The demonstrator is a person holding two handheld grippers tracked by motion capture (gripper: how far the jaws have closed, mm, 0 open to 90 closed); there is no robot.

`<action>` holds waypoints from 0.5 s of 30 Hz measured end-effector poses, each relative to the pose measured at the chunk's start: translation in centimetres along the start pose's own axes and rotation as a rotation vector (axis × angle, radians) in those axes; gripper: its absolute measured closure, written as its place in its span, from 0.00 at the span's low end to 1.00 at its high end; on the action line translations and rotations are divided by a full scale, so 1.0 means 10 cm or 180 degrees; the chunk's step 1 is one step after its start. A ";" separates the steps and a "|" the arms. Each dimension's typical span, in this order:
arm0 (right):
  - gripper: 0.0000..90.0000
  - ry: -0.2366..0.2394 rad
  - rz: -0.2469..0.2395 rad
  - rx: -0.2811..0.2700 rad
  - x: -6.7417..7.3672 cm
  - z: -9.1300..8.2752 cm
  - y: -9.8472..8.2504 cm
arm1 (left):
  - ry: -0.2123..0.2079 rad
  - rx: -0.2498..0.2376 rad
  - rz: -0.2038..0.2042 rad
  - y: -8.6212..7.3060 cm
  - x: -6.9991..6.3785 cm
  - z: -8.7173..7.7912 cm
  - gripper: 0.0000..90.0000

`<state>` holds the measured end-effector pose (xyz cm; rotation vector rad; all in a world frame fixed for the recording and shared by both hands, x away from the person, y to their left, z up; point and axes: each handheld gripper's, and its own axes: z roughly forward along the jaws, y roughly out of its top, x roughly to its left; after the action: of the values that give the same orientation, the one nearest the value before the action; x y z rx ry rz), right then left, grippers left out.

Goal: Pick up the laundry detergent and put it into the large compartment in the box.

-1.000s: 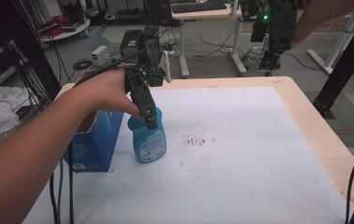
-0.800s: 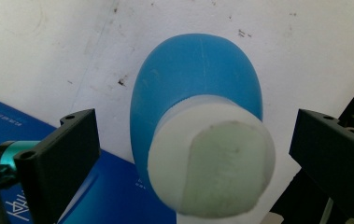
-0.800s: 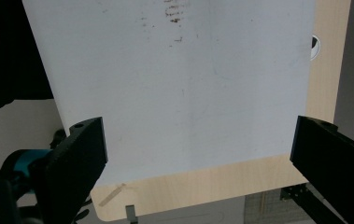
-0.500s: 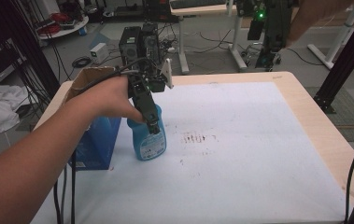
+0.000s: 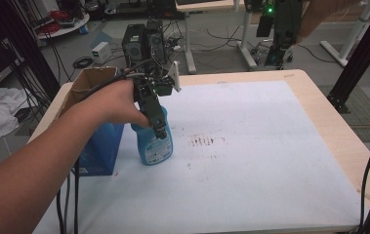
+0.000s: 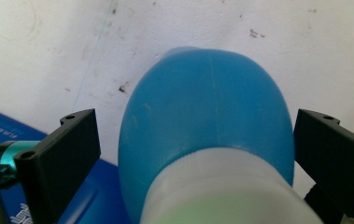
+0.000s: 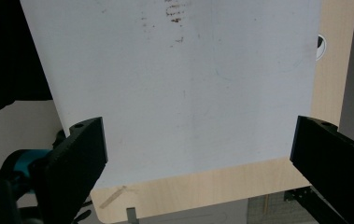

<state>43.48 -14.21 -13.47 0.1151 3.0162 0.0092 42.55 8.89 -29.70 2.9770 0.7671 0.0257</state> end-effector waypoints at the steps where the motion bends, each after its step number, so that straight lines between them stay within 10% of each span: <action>1: 0.03 0.0002 -0.0001 0.0002 0.00 0.00 0.00 | 0.0015 0.0006 0.0005 0.00 0.00 0.00 0.03; 15: 0.03 -0.0004 0.0016 -0.0018 -0.01 0.00 -0.01 | 0.0055 0.0034 0.0017 0.01 -0.02 0.00 0.13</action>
<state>43.62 -14.29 -13.46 0.1219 3.0144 0.0181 42.45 8.67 -29.71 2.9927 0.7636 0.0479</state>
